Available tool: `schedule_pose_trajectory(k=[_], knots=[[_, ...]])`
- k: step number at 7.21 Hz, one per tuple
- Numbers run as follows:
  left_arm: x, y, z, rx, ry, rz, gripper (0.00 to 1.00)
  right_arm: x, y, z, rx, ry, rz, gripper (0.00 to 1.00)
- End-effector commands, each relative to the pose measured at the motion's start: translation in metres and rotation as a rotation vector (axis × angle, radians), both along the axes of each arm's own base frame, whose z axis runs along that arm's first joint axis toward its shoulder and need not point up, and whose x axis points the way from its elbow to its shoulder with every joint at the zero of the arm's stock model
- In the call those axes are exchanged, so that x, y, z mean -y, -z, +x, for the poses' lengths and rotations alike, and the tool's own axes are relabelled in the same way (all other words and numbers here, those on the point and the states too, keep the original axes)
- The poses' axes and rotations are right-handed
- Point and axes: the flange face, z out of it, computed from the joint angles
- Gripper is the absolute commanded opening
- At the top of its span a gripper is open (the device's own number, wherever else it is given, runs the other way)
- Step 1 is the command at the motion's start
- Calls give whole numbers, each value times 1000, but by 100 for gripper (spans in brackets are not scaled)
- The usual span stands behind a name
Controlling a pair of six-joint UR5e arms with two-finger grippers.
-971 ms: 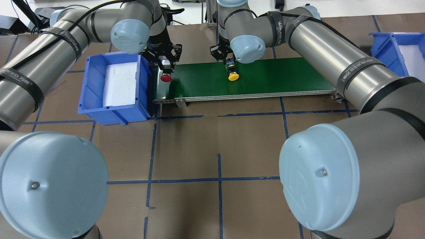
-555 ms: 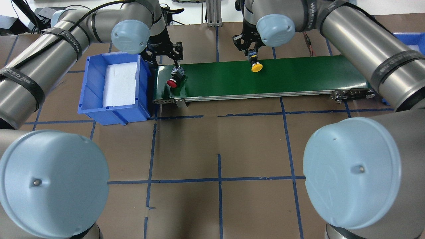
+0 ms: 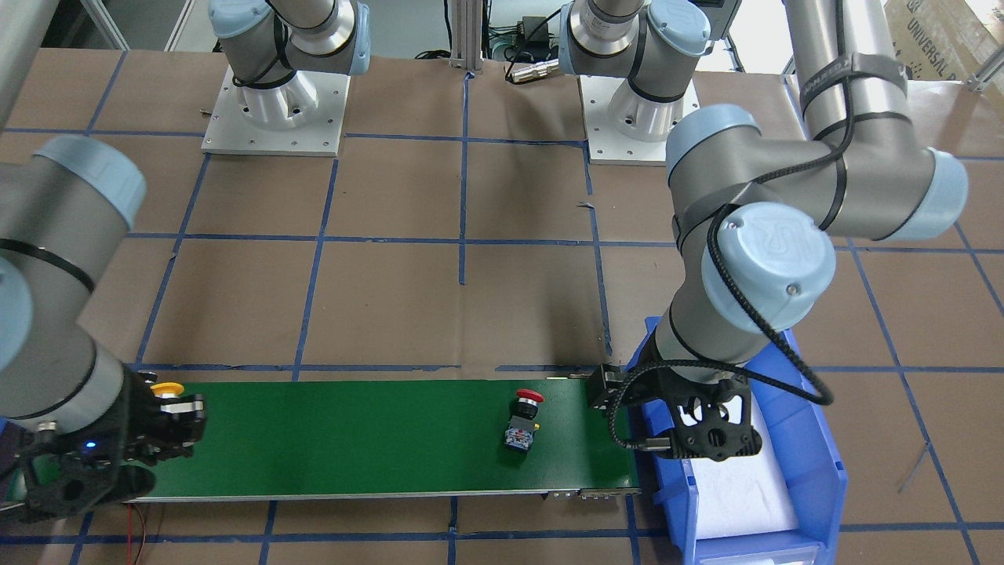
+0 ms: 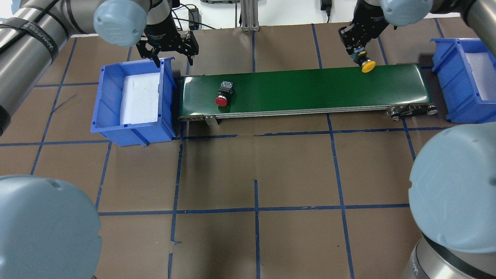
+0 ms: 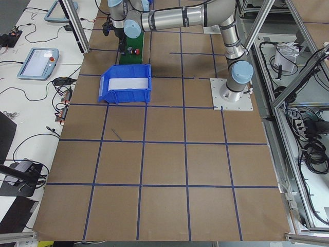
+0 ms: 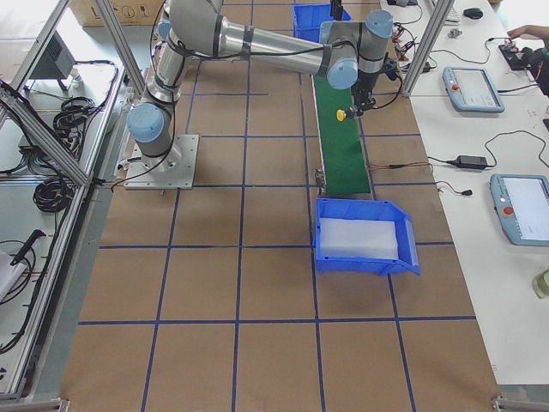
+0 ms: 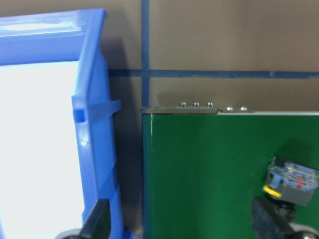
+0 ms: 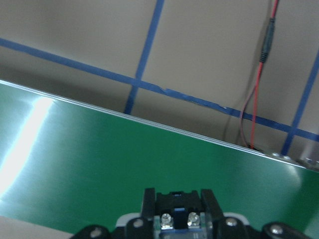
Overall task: Transport two buttons from left to right
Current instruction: 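Carry yellow button into far bin with right gripper while left gripper withdraws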
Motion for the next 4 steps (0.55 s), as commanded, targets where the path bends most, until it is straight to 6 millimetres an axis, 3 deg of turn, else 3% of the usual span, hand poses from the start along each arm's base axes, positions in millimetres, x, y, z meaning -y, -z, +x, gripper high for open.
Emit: schedule_pose_trajectory(k=[1,3,4], knots=[[-32,-54,20,2,-26,-19,100,-18,-16,-103,-6,-53,25,9],[-75,-97,26,12,-35,-39,100,-48,-21,-184,-32,-71,48,10],[-95,-109,40,25,-56,-49,100,-62,-25,-212,-45,-67,55,9]])
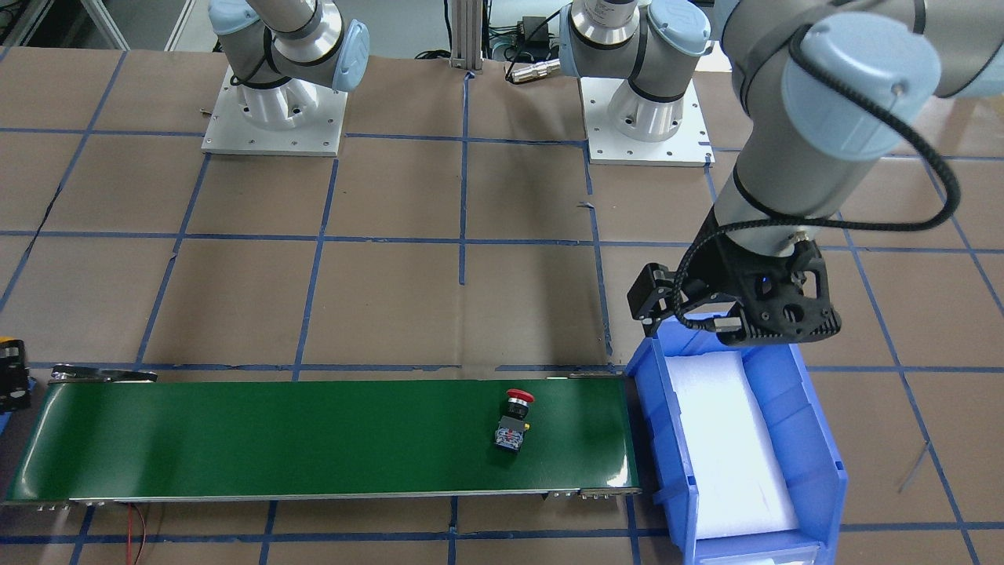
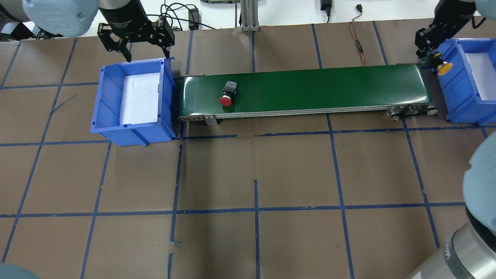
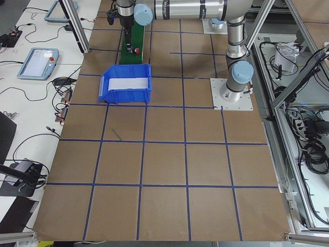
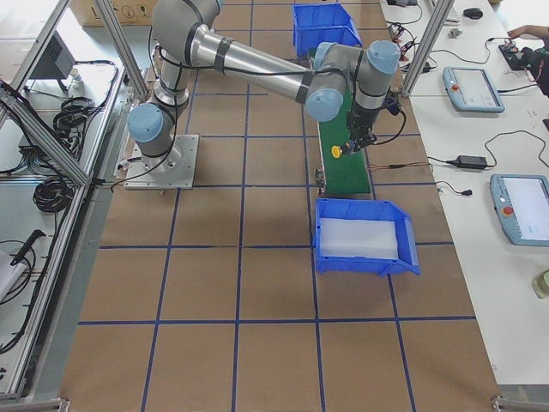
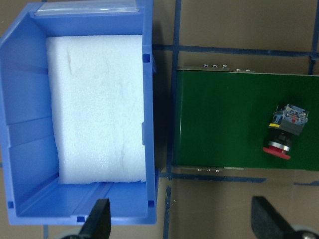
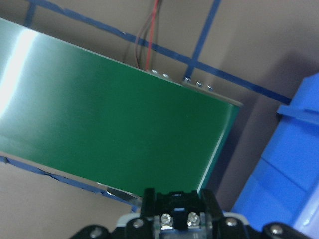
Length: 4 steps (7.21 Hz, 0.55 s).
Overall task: Transport two buttons from left to right
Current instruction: 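Carry yellow button into far bin with right gripper while left gripper withdraws, then release the yellow button in the bin and raise the right gripper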
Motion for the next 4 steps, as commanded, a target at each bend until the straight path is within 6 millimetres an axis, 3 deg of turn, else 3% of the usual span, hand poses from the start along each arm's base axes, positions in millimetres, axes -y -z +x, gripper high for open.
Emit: schedule_pose_trajectory(k=[1,2,4], knots=[[-45,-20,19,11,-32,-10,100,-33,-2,-75,-13,31,20,9],[-51,-9,18,12,-31,8,100,-45,4,-105,-6,75,34,9],[-51,-8,18,15,-13,7,100,-66,21,-163,23,118,51,9]])
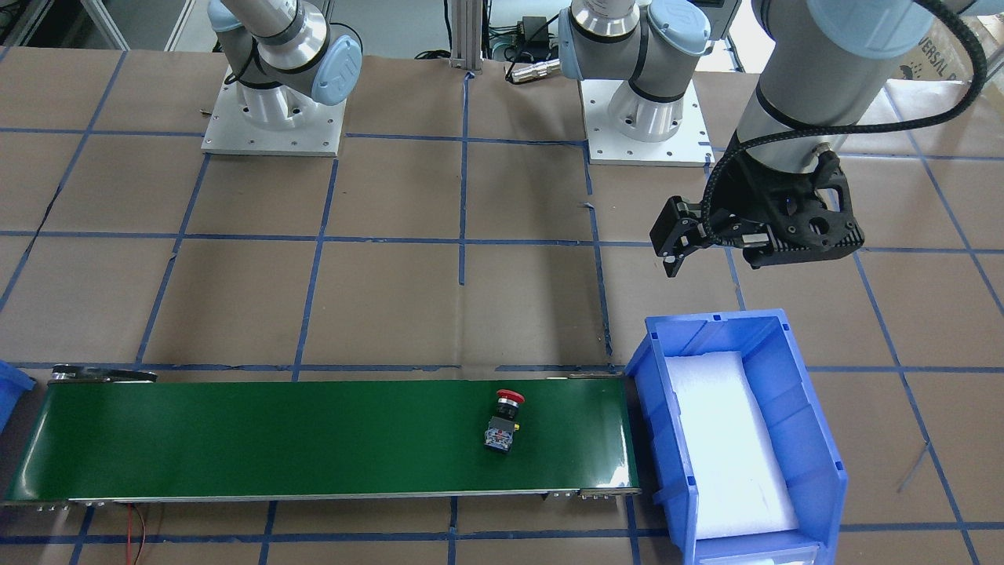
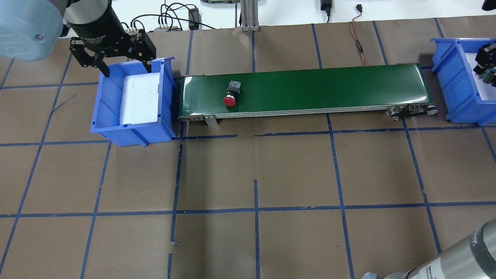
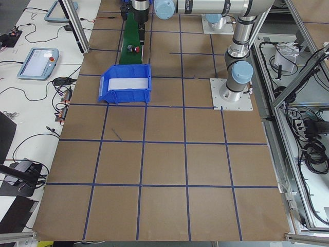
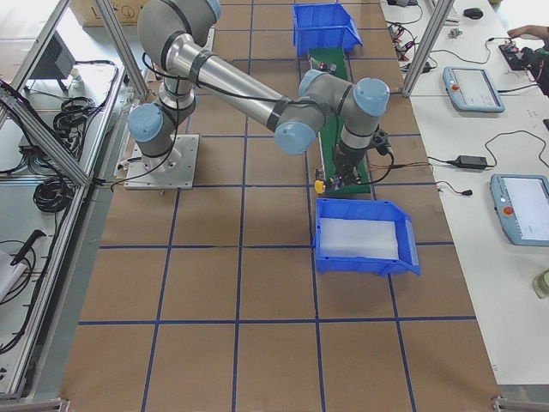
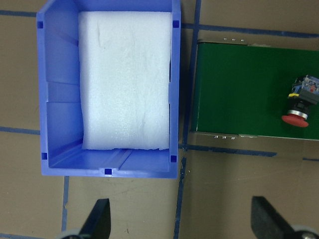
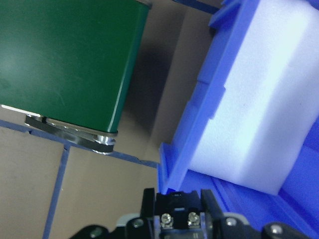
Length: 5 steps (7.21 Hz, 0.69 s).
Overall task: Transport two buttons from left to right
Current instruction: 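Release the yellow button in the bin and raise the right gripper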
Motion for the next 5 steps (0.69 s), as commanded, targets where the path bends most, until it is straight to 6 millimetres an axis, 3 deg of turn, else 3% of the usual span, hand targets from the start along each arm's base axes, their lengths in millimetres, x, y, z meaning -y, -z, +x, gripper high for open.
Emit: schedule_pose_trajectory(k=[1,3,5], knots=[[-2,2,1,3,6,2,100,-14,17,-50,19,46,10,9],[-3,-6,-2,2,38,-12,100,-10,34,-78,5,55,-12,9],[-9,-12,-1,7,78,-19,100,5,46,-90,-2,53,-49,9]])
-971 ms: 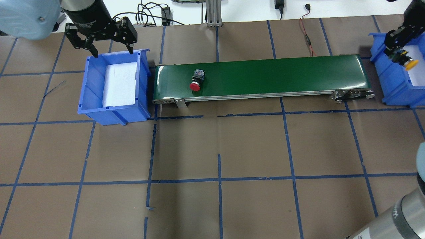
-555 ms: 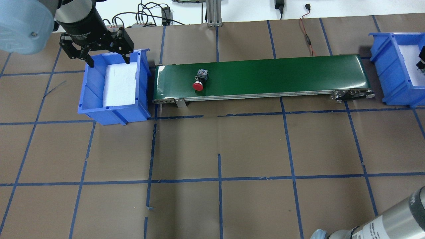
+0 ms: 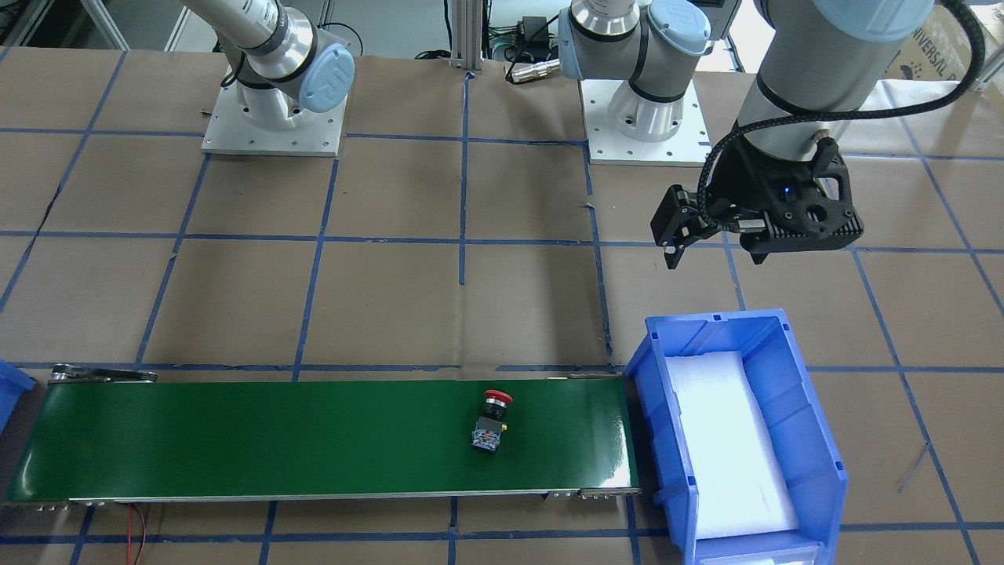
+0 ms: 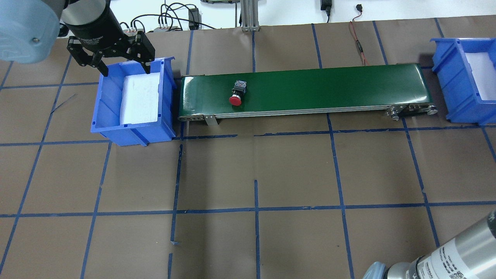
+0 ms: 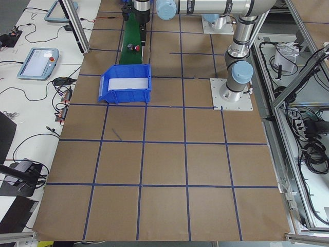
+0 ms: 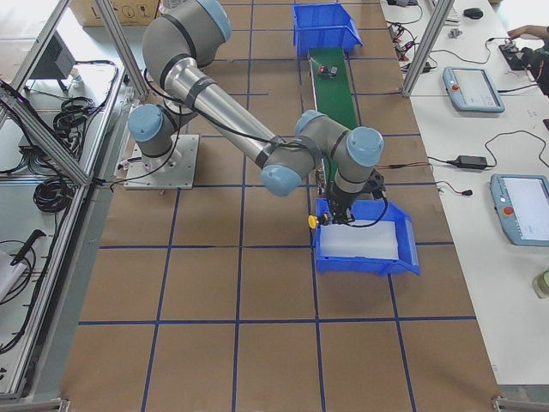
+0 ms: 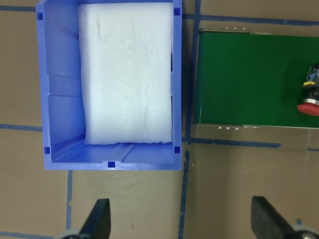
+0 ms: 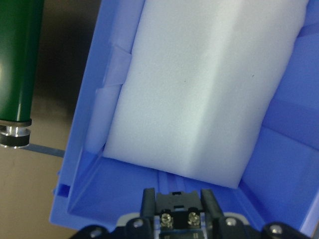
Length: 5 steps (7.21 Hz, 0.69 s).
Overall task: Transport two buttons from left to right
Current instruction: 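Release the yellow button in the bin and raise the right gripper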
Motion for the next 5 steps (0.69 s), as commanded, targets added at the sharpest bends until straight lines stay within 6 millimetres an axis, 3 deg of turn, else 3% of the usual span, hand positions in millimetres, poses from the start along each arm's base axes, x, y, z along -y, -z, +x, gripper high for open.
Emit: schedule_pose_trajectory(k=[1,2,5], knots=[[-5,-4,-2,-1,21,-5,100,12,8,-11,2,1,-29,9],[-5,-5,-2,-4,21,-7,100,15,10,-11,-4,-2,-37,9],[-40,-11,-6,-13,34,38,100,25,28,-10,4,-9,-58,9]])
